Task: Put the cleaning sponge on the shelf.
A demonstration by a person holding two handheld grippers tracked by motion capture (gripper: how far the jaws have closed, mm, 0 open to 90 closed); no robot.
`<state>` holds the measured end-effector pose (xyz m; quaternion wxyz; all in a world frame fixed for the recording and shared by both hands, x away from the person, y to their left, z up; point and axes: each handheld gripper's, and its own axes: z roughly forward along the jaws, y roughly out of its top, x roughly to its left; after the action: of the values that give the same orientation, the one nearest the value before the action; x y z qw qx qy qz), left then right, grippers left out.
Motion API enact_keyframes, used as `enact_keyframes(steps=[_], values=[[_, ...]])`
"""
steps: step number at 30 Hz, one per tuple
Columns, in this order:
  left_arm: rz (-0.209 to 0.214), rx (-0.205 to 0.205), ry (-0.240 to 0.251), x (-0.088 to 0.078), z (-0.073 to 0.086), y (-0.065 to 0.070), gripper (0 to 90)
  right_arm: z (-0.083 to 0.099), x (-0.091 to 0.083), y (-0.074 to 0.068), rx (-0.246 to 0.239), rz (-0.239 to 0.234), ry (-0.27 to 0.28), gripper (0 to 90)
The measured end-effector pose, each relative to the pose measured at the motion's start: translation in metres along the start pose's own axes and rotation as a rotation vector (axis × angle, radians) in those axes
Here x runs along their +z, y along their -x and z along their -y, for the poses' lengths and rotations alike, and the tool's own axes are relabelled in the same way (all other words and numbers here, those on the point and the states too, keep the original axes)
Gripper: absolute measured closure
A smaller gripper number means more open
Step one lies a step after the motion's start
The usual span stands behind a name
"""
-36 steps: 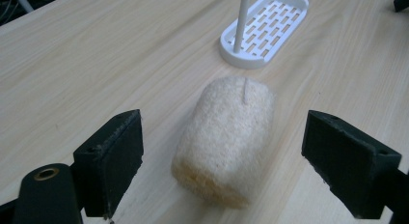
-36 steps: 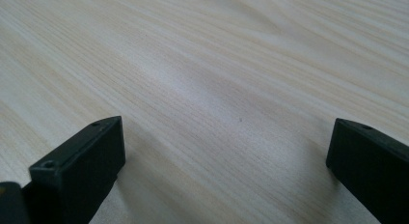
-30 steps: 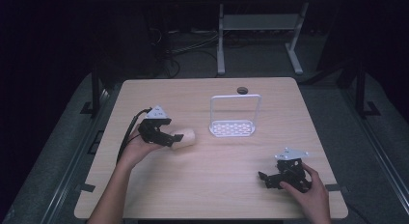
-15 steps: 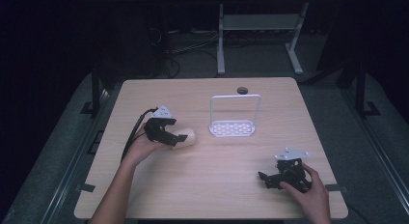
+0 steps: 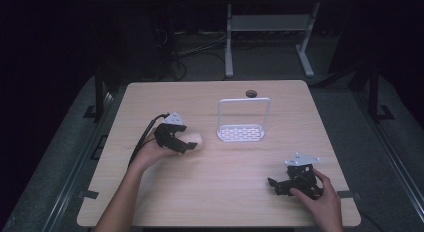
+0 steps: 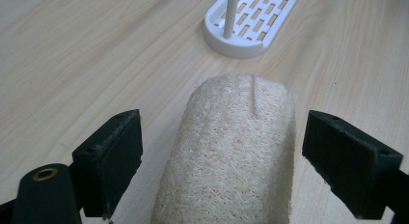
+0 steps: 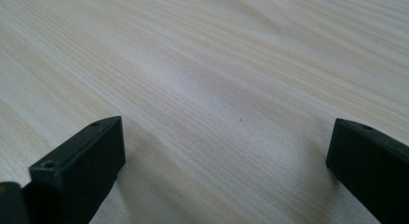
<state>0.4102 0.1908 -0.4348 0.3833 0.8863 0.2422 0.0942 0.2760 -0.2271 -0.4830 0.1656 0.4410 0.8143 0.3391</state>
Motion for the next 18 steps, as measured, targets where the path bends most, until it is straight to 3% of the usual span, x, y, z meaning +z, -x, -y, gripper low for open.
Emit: enact_keyframes(steps=[18], values=[[0.010,0.040,-0.098,0.016,0.005,0.003,13.6,0.000,0.000,0.000,0.000,0.000,0.000,0.0]])
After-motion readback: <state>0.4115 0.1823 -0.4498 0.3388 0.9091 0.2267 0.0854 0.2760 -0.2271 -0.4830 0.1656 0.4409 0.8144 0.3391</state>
